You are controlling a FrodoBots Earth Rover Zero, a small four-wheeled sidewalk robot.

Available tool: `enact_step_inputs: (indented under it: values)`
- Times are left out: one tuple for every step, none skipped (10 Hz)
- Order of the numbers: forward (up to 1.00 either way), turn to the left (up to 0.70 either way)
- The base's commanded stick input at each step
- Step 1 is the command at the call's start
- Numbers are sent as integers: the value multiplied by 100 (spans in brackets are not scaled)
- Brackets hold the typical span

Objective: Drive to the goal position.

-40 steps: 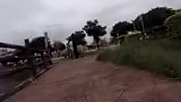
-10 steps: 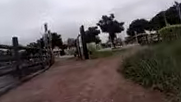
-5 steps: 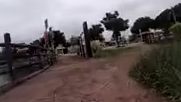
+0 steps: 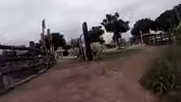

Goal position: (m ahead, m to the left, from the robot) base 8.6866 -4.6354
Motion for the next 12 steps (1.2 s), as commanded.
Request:
enact_step_inputs:
  values:
    - [100, -40]
    - [100, -40]
    - [100, -40]
    - [100, -40]
    - [100, -40]
    - [100, -40]
    - [100, -40]
    - [100, -40]
    - [100, -40]
    - [96, -38]
    - [78, -31]
    - [78, -31]
